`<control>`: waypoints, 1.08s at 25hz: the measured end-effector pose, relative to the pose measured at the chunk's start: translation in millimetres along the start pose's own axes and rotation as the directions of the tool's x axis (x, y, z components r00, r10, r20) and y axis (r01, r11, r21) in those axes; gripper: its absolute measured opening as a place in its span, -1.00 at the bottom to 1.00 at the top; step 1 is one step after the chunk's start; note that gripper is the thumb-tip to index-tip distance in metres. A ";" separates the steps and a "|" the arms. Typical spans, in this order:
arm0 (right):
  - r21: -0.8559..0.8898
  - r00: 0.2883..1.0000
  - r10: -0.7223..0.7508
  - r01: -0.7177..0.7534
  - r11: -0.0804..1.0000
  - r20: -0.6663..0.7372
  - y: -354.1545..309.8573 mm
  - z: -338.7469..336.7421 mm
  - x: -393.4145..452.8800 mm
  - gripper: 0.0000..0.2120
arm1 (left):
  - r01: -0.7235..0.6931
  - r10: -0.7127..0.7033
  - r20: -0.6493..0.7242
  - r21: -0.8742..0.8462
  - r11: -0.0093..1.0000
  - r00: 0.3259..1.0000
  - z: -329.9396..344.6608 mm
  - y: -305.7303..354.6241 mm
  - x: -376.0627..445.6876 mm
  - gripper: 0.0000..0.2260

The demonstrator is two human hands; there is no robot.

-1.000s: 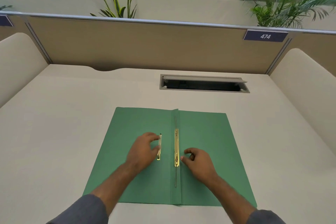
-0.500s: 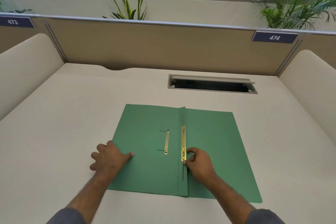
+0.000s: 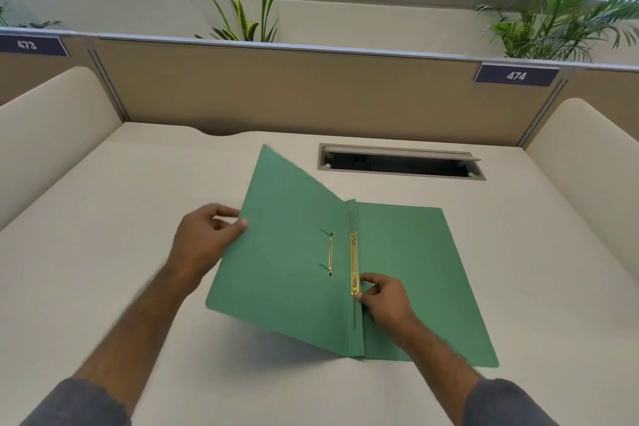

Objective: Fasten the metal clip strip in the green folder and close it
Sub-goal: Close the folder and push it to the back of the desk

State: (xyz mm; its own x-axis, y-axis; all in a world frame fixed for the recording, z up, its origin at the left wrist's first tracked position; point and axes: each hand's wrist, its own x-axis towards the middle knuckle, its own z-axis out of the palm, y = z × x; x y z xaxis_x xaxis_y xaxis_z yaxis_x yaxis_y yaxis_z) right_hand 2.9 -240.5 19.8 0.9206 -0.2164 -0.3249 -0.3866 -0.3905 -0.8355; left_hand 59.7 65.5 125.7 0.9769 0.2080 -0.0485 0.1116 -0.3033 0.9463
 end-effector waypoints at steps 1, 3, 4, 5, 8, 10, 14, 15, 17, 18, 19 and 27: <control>0.025 1.000 0.013 -0.014 1.000 0.018 -0.2 2.2 -0.4 -0.67 | -0.028 0.035 0.052 -0.114 0.993 0.998 8.5 16.4 -4.5 -0.95; 0.102 0.996 0.051 -0.059 0.993 0.076 -2.9 6.5 -2.3 -0.67 | -0.039 0.088 0.163 -0.282 0.958 0.983 29.3 43.5 -17.8 -0.92; 0.146 0.991 0.081 -0.096 0.985 0.103 -4.4 7.9 -3.5 -0.68 | -0.034 0.110 0.225 -0.318 0.948 0.968 40.8 52.2 -24.6 -0.87; 0.184 0.986 0.114 -0.135 0.974 0.120 -6.5 7.6 -5.0 -0.69 | -0.033 0.131 0.287 -0.324 0.945 0.949 52.5 56.6 -31.2 -0.82; 0.310 0.978 0.192 -0.209 0.928 0.083 -19.7 -9.1 -9.5 -0.64 | -0.035 0.163 0.443 -0.284 0.958 0.882 89.9 50.2 -51.3 -0.69; 0.455 0.974 0.212 -0.227 0.861 0.084 -35.4 -31.8 -11.7 -0.49 | -0.047 0.136 0.494 -0.188 0.981 0.859 113.5 34.3 -61.7 -0.71; 0.738 0.994 0.028 -0.098 0.668 0.106 -62.2 -99.0 -14.5 -0.31 | -0.228 0.080 0.577 0.189 0.955 0.813 142.7 -6.3 -69.9 -0.60; 0.759 0.995 -0.011 -0.069 0.648 0.101 -66.2 -114.9 -18.0 -0.40 | -0.262 0.072 0.590 0.244 0.934 0.804 145.2 -14.4 -70.6 -0.57; 0.690 1.000 -0.012 -0.005 0.723 0.020 -65.4 -140.9 -21.9 -0.69 | -0.319 0.064 0.614 0.316 0.894 0.786 149.5 -26.4 -71.8 -0.52; 0.618 0.999 0.017 0.018 0.786 -0.051 -61.2 -148.3 -20.8 -0.75 | -0.349 0.061 0.625 0.351 0.869 0.778 150.7 -31.7 -72.0 -0.50; 0.541 0.991 0.050 0.025 0.840 -0.123 -54.5 -152.1 -18.4 -0.71 | -0.377 0.057 0.633 0.385 0.842 0.772 151.6 -36.5 -72.1 -0.48; 0.039 0.971 0.066 -0.058 0.998 -0.230 7.3 -122.2 -2.9 -0.64 | -0.379 0.006 0.524 0.608 0.698 0.852 149.3 -63.5 -71.4 -0.32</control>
State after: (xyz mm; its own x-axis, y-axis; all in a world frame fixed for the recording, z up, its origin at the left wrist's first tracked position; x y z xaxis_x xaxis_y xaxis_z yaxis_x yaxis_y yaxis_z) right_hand -9.1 -352.1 68.9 0.8563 -0.4412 -0.2685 -0.4372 -0.3423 -0.8317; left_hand 10.0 -68.9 21.4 0.9281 -0.3119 -0.2034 -0.1812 -0.8556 0.4848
